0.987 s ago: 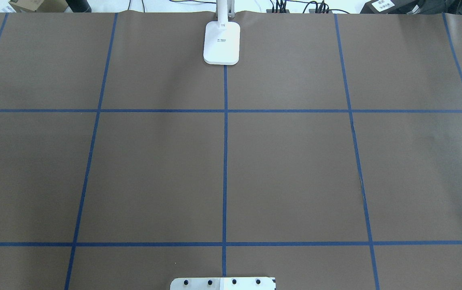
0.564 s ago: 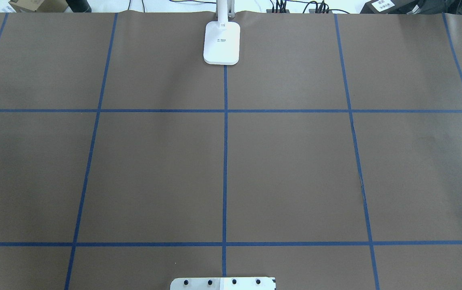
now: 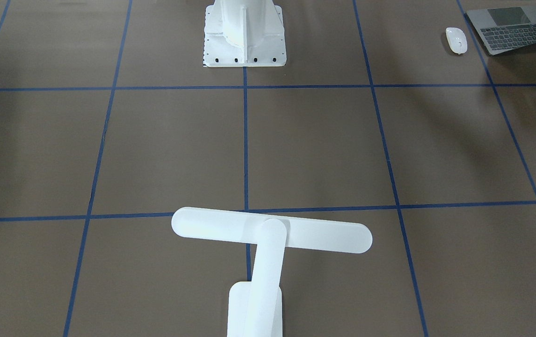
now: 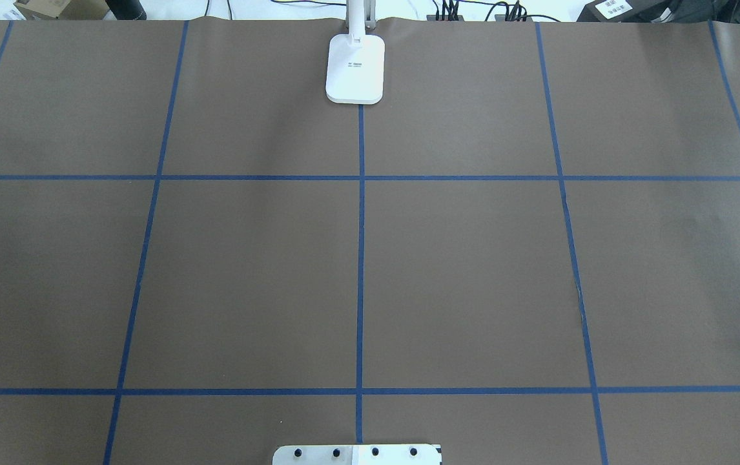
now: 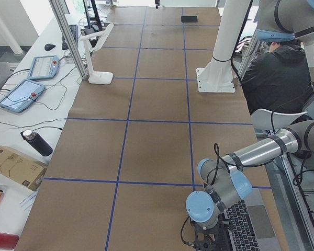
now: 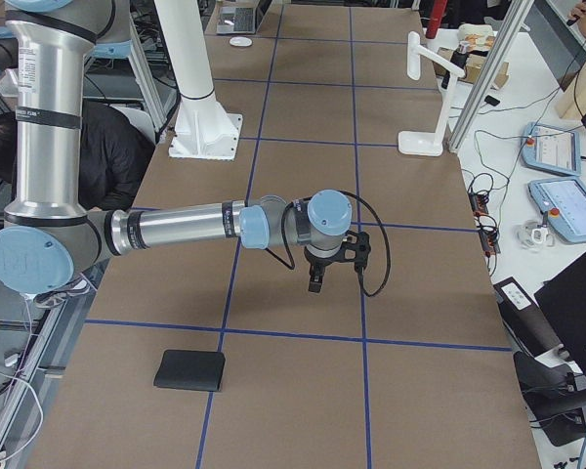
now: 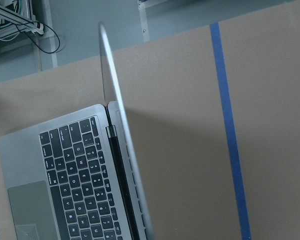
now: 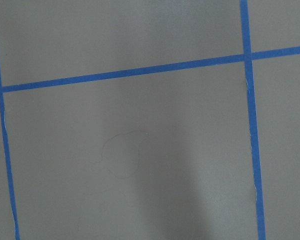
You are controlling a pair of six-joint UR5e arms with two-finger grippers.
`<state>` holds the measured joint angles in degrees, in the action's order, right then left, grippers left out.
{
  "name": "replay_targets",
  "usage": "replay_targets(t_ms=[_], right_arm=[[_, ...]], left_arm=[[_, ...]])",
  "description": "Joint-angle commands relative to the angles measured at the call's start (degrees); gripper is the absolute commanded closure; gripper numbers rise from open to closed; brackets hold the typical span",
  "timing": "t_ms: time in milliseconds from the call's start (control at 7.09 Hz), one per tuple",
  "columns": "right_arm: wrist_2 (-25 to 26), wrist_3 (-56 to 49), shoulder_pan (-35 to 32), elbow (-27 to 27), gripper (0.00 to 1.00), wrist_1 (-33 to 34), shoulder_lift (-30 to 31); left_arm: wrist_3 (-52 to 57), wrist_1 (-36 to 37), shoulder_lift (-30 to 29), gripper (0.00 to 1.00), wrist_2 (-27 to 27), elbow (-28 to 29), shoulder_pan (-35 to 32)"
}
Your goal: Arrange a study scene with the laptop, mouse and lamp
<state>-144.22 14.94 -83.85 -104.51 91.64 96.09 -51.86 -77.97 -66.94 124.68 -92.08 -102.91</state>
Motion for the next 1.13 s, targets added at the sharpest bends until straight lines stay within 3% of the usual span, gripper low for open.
replay_targets(t_ms=[0,423,705,987], right_arm=[[-0.01,0.00,-0.08,0.27,0.01,0.03,0.15],[-0.01,-0.08,-0.08,0.10,0.01,0.03,0.41],[-0.01,0.00,0.00,0.01,0.01,0.03,0.50],[-0.10,0.00,-0.08,0.01,0.01,0.03,0.59]], left_arm=[[1.42,0.28,1.11,0.00,0.03,-0.90,-1.85],[1.68,0.45,1.46,0.05,0.03,-1.69,-2.56],[1.68,0.63,1.46,0.38,0.03,-1.52,-3.26],[1.68,0.89,1.46,0.62,0.03,-2.22,-3.35]])
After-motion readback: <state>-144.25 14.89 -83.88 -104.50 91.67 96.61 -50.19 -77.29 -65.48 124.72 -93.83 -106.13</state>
